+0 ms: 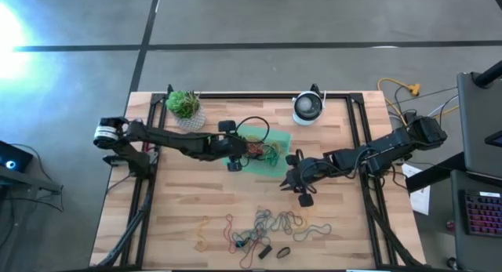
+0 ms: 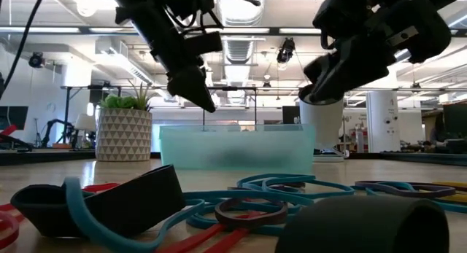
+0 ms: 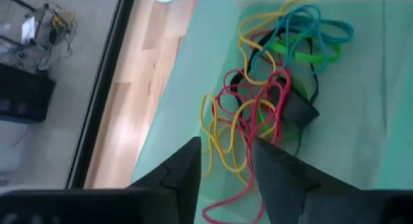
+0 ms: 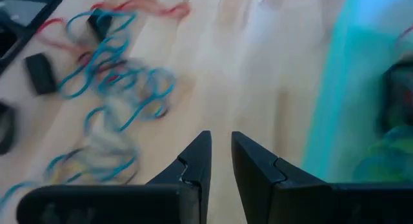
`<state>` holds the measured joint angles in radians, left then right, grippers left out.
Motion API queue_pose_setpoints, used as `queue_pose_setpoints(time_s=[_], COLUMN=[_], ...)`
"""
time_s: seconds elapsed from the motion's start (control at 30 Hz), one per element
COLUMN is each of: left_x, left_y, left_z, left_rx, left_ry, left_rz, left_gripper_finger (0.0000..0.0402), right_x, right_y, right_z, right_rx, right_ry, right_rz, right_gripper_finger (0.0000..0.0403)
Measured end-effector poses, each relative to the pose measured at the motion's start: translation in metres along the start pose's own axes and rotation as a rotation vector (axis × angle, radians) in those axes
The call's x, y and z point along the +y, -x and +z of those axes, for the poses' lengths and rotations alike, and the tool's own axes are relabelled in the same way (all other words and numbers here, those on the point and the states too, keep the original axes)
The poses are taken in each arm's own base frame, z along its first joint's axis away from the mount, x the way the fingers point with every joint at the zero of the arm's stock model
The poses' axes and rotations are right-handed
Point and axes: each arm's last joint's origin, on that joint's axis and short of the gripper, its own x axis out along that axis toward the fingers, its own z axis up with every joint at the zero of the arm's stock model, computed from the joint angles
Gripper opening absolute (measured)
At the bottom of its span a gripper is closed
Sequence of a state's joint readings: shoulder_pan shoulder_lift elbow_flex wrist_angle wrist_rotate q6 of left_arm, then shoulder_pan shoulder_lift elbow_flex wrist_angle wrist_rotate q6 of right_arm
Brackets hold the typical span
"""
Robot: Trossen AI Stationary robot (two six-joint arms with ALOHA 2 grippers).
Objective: Pick and place rubber bands into bin
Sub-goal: Put the violet rubber band into the green bin
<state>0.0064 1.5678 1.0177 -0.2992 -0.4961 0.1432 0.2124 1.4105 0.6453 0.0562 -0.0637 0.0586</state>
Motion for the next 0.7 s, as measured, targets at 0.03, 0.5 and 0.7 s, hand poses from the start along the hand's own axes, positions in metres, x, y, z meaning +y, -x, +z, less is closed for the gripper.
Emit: queue_pose_setpoints(time_s=[0.03, 0.5, 0.7], left_x=[-0.001, -0.054, -0.077], left_y=[0.004, 0.083, 0.092], left_z=[-0.001, 0.002, -0.006], left_rx=[0.007, -0.182, -0.215], left_ry=[0.002, -0.041, -0.022], left_rz=[-0.007, -0.245, -0.309], left_gripper_finger=[0.0131, 0.0144, 0.0144], right_x=[0.002, 0.036, 0.038], right_y=[0.0, -0.007, -0.018], right_z=[-0.002, -0.033, -0.035], right_rx=[0.024, 0.083, 0.022], right_ry=[-0.019, -0.024, -0.003], right_rz=[0.024, 0.164, 0.178], right_gripper_finger=[0.0057, 0.0057, 0.0057])
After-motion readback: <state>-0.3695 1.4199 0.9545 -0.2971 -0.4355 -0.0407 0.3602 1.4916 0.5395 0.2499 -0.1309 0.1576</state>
